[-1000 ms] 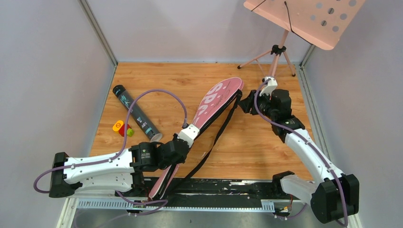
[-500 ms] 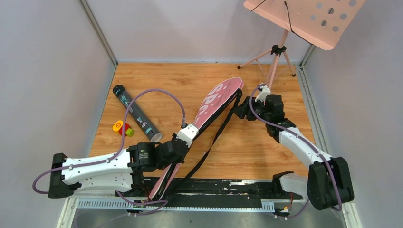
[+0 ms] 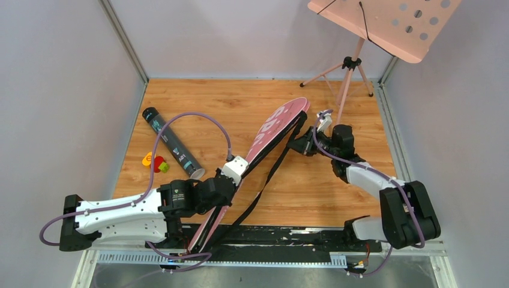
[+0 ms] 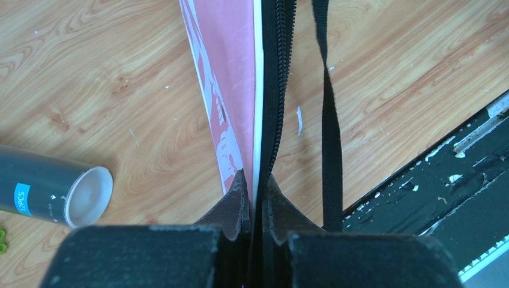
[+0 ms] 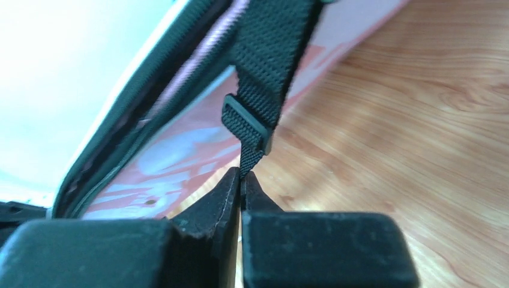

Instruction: Pack up the badminton gear

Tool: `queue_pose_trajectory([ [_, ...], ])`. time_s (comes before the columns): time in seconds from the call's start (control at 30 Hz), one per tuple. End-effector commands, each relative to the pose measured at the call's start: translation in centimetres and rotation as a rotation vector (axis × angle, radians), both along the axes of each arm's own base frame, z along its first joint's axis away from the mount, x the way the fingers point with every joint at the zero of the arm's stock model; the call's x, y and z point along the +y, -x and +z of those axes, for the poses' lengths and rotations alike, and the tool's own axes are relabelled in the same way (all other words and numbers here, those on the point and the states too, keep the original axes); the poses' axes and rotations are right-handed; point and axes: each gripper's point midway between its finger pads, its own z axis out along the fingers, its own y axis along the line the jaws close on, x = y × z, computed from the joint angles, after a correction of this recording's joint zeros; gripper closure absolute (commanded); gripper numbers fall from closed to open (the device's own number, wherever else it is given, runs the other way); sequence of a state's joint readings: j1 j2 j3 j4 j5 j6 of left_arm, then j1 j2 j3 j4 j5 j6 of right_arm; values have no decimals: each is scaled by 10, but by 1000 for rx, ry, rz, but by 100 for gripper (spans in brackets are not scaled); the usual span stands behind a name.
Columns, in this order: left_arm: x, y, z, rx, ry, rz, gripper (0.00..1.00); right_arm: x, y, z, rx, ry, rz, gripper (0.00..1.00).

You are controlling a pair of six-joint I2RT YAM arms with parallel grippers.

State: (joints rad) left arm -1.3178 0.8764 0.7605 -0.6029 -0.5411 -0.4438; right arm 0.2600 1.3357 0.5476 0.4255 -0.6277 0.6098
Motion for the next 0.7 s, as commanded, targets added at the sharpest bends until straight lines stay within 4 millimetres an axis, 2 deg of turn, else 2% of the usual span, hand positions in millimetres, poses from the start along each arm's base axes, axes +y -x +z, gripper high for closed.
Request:
queue_pose_trajectory([
  [0.0,-7,-13,33,-68,124,68,100,13,17,61,-149,-140,105,100],
  [0.07,-4,-15,28,-70,101,80,100,13,25,78,-182,-168,118,99],
  [0.13,-3,-16,24,-68,82,88,100,14,29,94,-216,-189,126,89],
  [0.37,-10,-13,18,-51,85,71,100,35,19,128,-232,-243,168,72],
  [0.47,-17,-12,20,-46,114,52,100,49,0,129,-195,-210,139,65],
  [0.57,-22,-10,22,-38,140,39,100,62,-19,116,-134,-145,98,59],
  [0.67,-26,-8,24,-30,162,25,100,68,-35,97,-61,-49,40,48],
])
